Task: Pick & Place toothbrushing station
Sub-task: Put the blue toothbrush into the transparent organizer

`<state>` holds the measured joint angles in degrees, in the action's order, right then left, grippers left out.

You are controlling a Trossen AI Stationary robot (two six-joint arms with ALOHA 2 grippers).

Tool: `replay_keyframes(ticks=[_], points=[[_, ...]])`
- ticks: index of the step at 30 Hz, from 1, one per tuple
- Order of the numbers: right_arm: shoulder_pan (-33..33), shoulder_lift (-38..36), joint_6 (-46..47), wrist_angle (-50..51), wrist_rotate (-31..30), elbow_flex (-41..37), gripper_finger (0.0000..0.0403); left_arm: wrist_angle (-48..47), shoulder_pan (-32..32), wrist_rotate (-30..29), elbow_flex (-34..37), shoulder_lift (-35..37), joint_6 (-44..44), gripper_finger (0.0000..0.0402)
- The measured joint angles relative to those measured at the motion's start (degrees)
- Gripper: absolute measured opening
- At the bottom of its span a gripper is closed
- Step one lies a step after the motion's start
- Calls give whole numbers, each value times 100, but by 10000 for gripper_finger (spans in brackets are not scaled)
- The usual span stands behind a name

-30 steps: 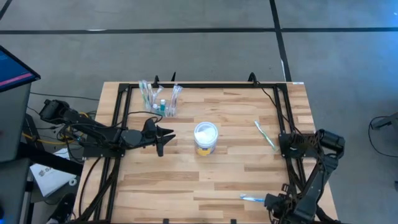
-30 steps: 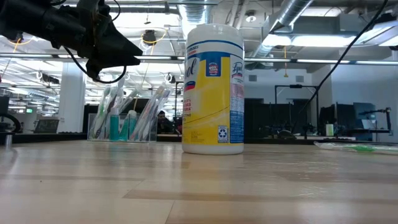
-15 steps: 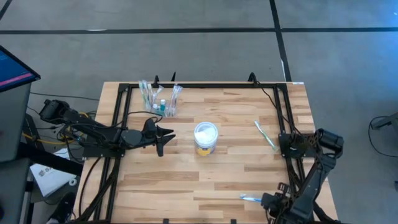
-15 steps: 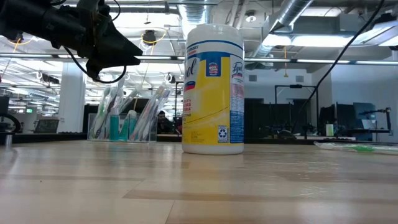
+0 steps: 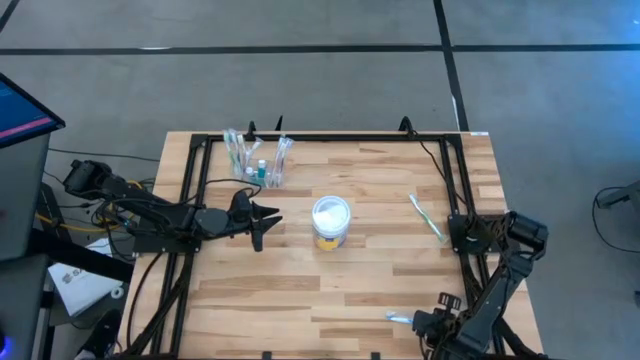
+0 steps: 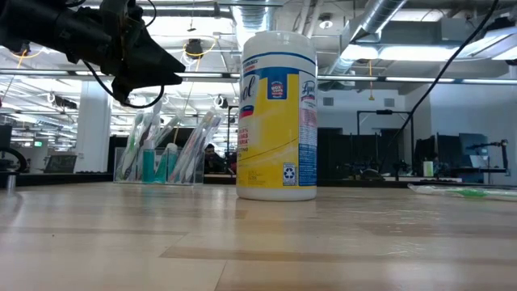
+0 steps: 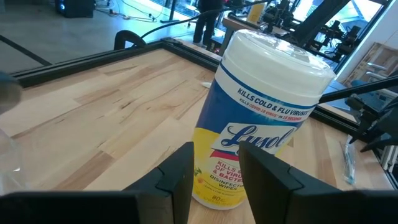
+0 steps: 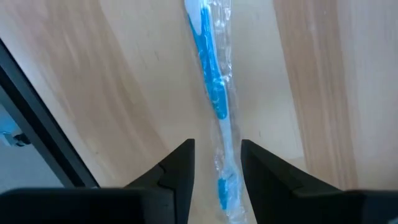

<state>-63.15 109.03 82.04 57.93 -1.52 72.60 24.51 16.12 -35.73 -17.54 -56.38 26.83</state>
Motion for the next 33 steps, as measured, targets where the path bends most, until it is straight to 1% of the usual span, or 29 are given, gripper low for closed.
replay_keyframes(ticks=[9,14,22,26,28,31,33], points=[[32,0,-12,-14,-2,-6,120,0,-2,0,0,0,0,122],[30,0,-12,-510,20,-303,120,0,0,0,0,0,1,122],[32,0,-83,-522,34,-350,117,0,0,0,0,0,2,122],[69,0,-97,-514,-1,-350,93,0,-1,0,0,0,2,122],[71,0,-135,-507,-2,-350,70,0,0,0,0,0,2,122],[73,0,-186,-507,0,-350,24,0,0,0,0,0,2,122],[72,0,-268,-506,0,-350,7,0,0,0,0,0,2,122]])
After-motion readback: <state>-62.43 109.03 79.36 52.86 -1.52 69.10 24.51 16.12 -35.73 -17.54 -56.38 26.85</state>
